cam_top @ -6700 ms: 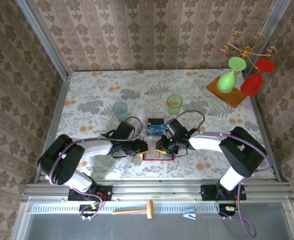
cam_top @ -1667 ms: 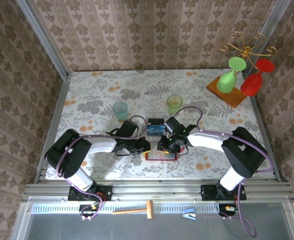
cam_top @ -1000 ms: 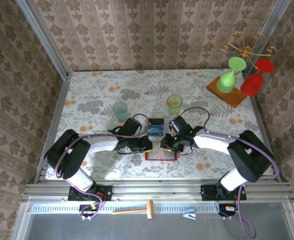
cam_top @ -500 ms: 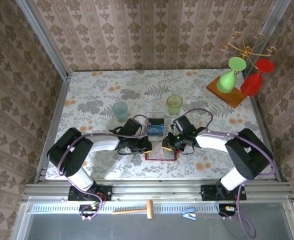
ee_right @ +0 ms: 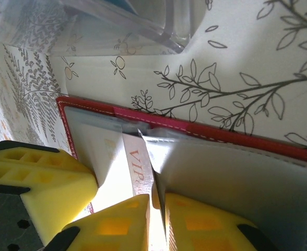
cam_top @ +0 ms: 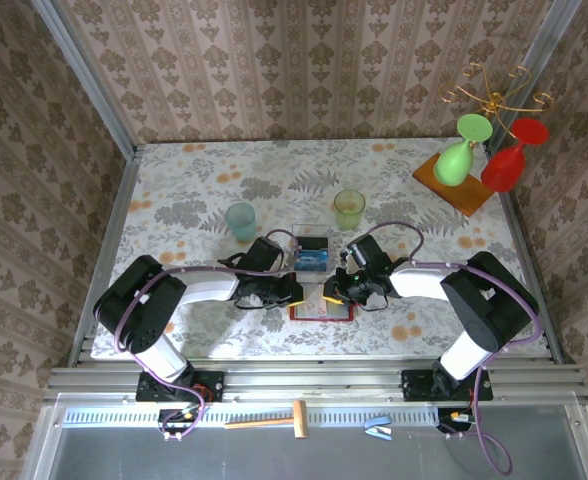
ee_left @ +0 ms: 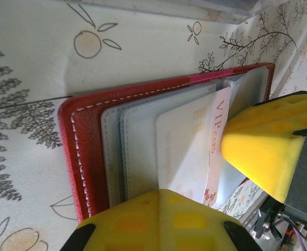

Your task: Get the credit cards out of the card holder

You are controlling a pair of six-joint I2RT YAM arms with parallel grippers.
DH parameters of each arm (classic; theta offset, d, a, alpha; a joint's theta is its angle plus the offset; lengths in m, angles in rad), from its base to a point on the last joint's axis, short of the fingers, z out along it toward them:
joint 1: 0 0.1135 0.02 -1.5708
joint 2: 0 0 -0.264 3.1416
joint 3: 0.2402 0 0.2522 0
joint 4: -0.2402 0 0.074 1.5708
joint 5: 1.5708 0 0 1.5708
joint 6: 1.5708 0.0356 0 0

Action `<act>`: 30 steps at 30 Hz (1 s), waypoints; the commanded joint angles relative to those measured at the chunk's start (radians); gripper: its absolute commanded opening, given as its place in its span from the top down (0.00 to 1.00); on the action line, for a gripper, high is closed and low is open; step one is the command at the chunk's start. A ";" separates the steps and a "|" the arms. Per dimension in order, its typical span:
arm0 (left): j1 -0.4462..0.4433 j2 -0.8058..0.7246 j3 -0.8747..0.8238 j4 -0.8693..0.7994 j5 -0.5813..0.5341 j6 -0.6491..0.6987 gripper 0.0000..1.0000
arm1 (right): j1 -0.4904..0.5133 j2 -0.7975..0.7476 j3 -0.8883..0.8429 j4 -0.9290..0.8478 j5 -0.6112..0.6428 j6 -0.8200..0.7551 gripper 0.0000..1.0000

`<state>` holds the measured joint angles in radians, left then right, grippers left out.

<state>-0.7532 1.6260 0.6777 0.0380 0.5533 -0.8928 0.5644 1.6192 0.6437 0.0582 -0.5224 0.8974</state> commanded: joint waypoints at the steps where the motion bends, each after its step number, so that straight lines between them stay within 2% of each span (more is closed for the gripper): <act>1: -0.007 0.019 -0.002 -0.049 -0.025 0.028 0.94 | -0.003 0.017 -0.019 0.054 -0.052 0.027 0.83; 30: -0.009 0.008 -0.026 -0.033 -0.031 0.017 0.93 | -0.002 0.039 -0.053 0.141 -0.124 0.070 0.86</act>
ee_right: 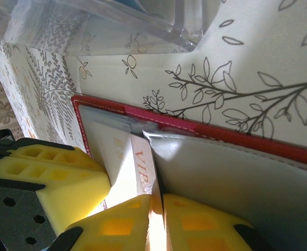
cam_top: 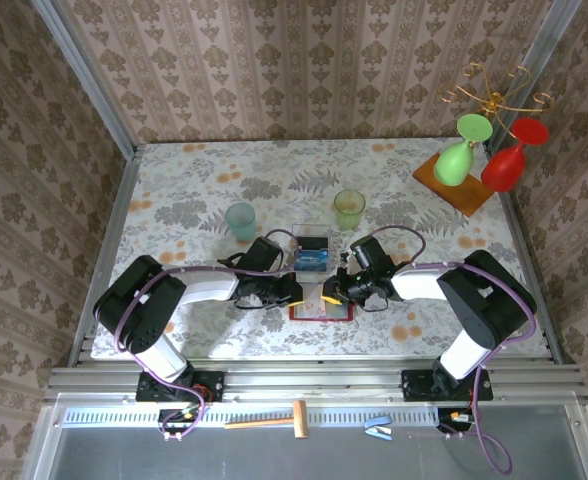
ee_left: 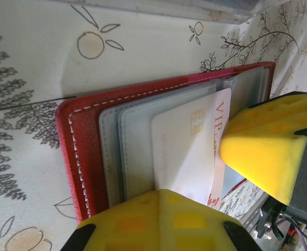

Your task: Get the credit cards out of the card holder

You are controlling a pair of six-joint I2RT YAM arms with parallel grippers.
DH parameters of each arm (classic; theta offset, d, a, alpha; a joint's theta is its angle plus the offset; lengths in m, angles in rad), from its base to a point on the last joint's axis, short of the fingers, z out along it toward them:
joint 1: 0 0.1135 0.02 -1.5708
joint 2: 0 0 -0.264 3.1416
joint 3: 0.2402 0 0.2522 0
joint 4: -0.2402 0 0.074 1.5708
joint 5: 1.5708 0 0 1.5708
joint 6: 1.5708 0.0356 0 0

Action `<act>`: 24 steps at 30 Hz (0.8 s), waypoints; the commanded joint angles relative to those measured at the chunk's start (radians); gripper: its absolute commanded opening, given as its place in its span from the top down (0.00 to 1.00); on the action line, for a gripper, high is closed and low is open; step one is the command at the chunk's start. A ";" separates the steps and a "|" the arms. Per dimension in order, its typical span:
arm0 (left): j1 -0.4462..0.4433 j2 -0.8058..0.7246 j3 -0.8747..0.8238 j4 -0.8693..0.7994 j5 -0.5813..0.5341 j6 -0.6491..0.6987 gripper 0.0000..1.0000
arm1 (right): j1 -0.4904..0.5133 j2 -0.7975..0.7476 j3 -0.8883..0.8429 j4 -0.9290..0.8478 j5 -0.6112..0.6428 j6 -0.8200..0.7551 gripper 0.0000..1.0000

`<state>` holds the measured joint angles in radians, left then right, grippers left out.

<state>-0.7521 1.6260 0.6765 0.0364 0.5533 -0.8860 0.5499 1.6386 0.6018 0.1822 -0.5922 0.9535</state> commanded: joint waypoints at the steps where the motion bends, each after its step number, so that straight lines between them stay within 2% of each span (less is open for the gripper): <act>1: -0.010 0.007 -0.026 -0.032 -0.033 0.009 0.93 | 0.013 0.016 -0.013 0.014 -0.052 0.014 0.87; 7: -0.011 -0.006 -0.047 -0.014 -0.038 -0.008 0.93 | 0.013 -0.043 -0.017 -0.057 0.003 -0.011 0.92; 24: -0.055 -0.073 -0.129 0.029 -0.095 -0.070 0.92 | 0.012 -0.239 -0.106 -0.182 0.093 -0.056 0.95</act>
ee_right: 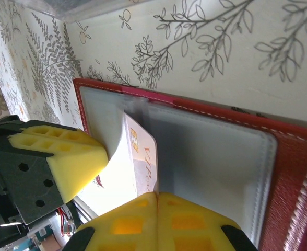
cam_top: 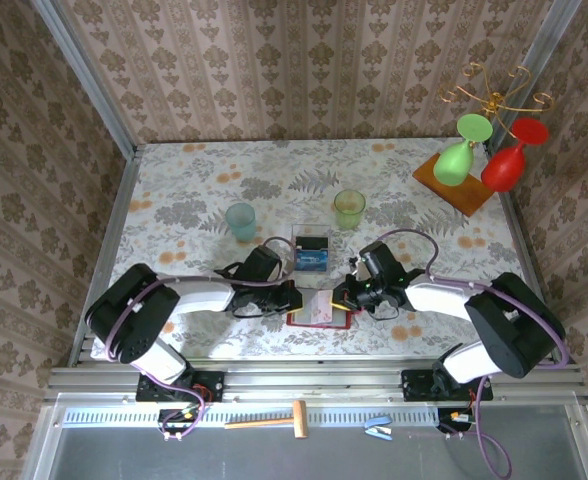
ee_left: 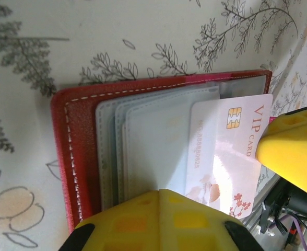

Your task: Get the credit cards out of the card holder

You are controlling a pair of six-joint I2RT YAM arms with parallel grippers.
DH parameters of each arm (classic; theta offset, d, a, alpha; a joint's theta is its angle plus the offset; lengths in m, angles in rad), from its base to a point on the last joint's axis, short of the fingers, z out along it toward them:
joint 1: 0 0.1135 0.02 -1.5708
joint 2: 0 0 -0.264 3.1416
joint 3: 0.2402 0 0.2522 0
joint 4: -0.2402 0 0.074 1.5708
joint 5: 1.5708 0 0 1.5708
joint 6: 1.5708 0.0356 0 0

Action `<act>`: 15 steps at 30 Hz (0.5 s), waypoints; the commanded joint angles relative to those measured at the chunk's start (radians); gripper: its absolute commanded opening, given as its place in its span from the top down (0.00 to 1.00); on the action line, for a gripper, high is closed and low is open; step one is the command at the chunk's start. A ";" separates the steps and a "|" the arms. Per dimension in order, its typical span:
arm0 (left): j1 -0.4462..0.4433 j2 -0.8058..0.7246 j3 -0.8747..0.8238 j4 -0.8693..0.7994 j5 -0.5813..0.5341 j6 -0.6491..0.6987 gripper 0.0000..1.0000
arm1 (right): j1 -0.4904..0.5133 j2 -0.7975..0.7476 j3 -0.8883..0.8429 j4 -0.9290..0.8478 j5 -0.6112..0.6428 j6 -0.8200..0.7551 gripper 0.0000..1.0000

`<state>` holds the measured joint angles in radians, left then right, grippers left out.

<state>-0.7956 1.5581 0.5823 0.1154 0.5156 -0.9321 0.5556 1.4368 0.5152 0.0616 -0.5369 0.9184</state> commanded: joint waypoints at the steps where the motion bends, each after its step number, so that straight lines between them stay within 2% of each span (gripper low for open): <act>1: -0.016 -0.010 -0.037 -0.048 -0.061 -0.028 0.92 | 0.006 -0.062 -0.022 -0.072 0.045 -0.025 0.95; 8: -0.035 -0.044 -0.044 -0.047 -0.084 -0.053 0.89 | 0.004 -0.182 0.016 -0.204 0.088 -0.083 0.99; 15: -0.031 -0.082 0.023 -0.095 -0.095 -0.042 0.80 | -0.002 -0.236 0.144 -0.403 0.148 -0.246 1.00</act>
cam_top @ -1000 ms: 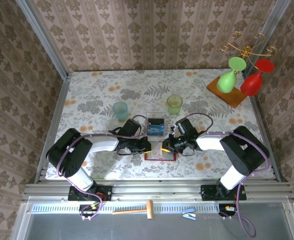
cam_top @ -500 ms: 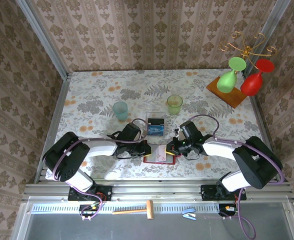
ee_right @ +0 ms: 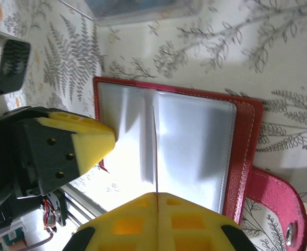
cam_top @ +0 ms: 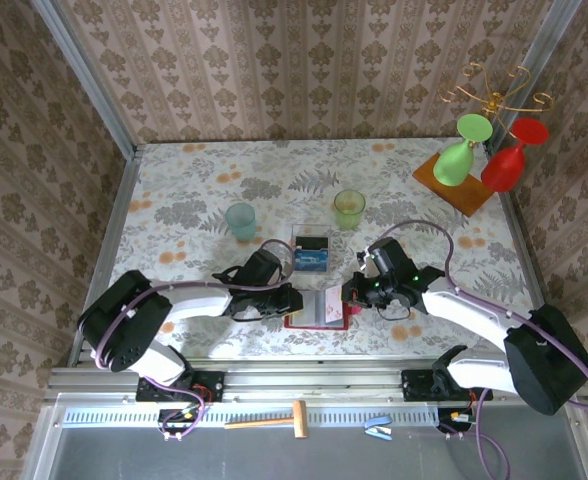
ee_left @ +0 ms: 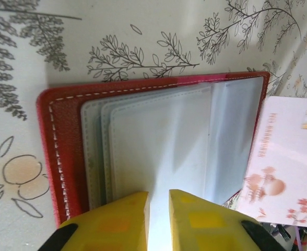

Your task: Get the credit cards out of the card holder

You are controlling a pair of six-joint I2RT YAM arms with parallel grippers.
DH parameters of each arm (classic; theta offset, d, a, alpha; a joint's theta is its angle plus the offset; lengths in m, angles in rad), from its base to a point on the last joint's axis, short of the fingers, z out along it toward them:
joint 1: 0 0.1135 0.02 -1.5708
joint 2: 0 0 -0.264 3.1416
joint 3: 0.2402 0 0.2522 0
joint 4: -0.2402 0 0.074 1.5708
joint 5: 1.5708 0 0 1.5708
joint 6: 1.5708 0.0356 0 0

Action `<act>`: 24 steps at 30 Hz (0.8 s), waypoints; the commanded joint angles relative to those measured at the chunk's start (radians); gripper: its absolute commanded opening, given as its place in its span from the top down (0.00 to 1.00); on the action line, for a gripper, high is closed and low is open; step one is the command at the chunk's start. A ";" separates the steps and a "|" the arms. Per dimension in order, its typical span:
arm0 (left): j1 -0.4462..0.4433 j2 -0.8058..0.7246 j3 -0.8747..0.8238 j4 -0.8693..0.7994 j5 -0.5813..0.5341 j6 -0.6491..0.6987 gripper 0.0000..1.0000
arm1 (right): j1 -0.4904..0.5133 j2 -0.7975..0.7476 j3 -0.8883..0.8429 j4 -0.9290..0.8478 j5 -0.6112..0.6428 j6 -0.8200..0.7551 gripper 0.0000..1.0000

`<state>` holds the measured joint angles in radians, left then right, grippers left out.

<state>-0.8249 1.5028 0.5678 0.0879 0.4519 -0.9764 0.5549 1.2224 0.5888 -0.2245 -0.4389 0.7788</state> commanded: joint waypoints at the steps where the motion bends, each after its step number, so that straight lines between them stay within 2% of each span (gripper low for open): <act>1: 0.002 -0.033 0.050 -0.083 -0.032 0.010 0.80 | -0.001 -0.018 0.095 -0.143 0.054 -0.147 1.00; 9: 0.070 -0.112 0.045 -0.121 -0.029 0.044 0.78 | -0.001 0.080 0.334 -0.346 0.150 -0.495 1.00; 16: 0.170 -0.132 0.027 -0.123 0.016 0.078 0.77 | -0.001 0.257 0.563 -0.480 0.211 -0.865 1.00; 24: 0.252 -0.098 0.038 -0.122 0.059 0.118 0.77 | -0.004 0.465 0.834 -0.652 0.211 -1.290 1.00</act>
<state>-0.5915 1.3884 0.6037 -0.0154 0.4759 -0.9016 0.5545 1.6432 1.3491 -0.7643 -0.2516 -0.2806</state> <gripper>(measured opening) 0.233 0.067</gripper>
